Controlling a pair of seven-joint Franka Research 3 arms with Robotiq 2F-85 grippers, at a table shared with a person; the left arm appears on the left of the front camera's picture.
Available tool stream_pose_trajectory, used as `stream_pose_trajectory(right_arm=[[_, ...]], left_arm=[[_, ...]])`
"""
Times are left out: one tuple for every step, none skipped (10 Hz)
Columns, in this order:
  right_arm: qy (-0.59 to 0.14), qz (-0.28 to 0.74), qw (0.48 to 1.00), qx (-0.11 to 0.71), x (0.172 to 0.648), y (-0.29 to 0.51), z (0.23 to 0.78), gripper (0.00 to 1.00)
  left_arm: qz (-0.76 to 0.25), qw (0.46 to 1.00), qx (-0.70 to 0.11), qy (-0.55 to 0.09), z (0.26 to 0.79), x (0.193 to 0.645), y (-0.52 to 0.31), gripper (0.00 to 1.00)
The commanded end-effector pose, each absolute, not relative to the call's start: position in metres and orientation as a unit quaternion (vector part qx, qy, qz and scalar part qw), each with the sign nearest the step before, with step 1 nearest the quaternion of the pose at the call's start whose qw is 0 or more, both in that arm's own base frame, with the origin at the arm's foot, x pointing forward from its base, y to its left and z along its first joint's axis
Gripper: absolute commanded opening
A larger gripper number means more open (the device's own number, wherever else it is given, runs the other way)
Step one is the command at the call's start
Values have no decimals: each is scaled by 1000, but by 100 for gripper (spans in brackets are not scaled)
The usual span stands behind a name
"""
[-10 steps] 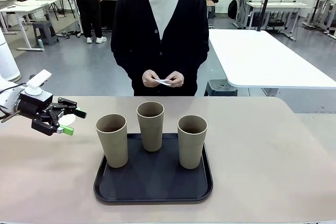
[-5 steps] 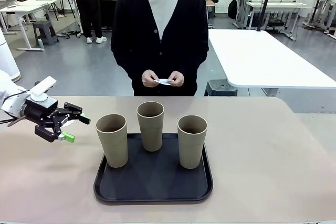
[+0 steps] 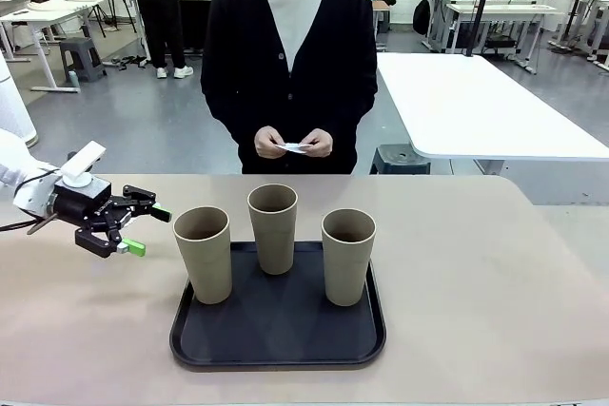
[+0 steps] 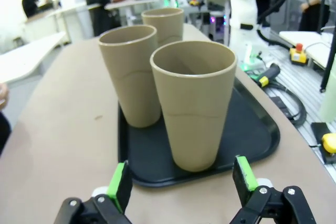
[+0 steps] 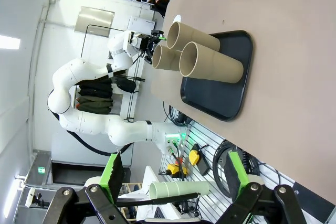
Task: Place coasters on the table and set cups on them.
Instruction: Pick up one Reusable plastic cup and place it on a coaster set by the human.
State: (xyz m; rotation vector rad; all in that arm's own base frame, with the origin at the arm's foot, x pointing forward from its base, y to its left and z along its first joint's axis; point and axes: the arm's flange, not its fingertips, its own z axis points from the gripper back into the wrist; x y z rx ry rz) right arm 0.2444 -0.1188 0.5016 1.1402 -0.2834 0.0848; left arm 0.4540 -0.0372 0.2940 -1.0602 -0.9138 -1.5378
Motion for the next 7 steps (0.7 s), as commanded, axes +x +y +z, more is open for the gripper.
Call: stream_pose_trajectory(right_arm=[[-135, 41, 828, 542, 245, -119, 502, 100], [-135, 41, 828, 542, 245, -119, 502, 100], [-135, 41, 828, 542, 245, -119, 502, 100], [-135, 41, 828, 542, 245, -119, 502, 100], [-135, 41, 828, 542, 245, -119, 502, 100], [-135, 41, 828, 542, 245, -119, 502, 100], [-135, 41, 828, 542, 245, -119, 502, 100]], left_arm=[[-634, 501, -444, -388, 289, 461, -47, 100], [-628, 506, -456, -378, 286, 464, -52, 100], [-628, 505, -460, -372, 283, 464, -56, 100], [-629, 503, -464, -369, 281, 466, -62, 100], [-629, 501, -465, -371, 278, 467, -65, 100], [-628, 496, -471, -371, 276, 469, -69, 100], [-627, 493, -476, -371, 275, 470, -74, 100]])
